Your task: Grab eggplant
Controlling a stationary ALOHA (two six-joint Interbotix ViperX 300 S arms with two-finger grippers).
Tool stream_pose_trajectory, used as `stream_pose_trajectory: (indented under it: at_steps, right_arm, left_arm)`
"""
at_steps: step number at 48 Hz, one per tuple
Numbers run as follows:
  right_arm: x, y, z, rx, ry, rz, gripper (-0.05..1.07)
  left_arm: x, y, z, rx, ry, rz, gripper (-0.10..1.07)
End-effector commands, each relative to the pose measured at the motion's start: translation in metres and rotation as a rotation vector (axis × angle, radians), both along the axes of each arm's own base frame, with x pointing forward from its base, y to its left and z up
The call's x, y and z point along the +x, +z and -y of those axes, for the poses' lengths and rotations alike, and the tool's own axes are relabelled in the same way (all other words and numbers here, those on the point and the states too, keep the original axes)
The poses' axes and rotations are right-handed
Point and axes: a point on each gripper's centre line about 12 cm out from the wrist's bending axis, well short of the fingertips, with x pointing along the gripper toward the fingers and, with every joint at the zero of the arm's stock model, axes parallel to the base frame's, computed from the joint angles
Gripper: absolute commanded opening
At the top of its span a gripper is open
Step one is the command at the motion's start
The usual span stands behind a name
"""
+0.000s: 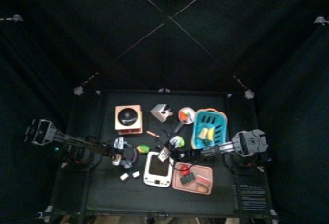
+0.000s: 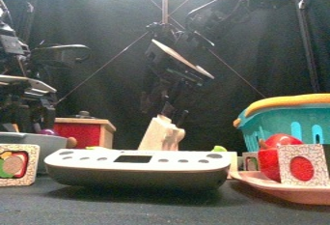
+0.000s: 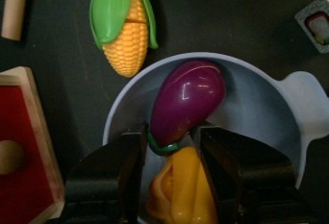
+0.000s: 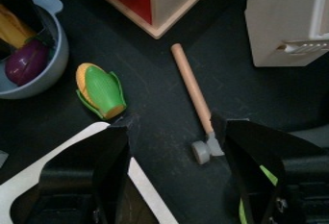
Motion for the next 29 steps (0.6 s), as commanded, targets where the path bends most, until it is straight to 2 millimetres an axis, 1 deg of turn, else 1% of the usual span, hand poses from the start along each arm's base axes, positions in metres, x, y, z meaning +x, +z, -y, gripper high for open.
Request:
stream_pose_trajectory:
  at_steps: [1,10,16,29]
  right_arm:
    - [0.000,0.015,0.001,0.001,0.000,0.037,0.94]
    - [0.001,0.016,0.000,0.000,0.002,0.039,0.94]
    - [0.001,0.017,0.000,0.001,0.002,0.041,0.94]
    - [0.000,0.015,-0.001,0.001,0.004,0.036,0.94]
  left_arm:
    - [0.009,0.016,0.005,-0.003,-0.006,0.046,0.76]
    - [0.005,0.032,0.015,-0.008,-0.034,0.082,0.76]
    - [0.003,0.038,0.018,-0.015,-0.040,0.110,0.76]
    - [0.002,0.039,0.018,-0.018,-0.039,0.114,0.76]
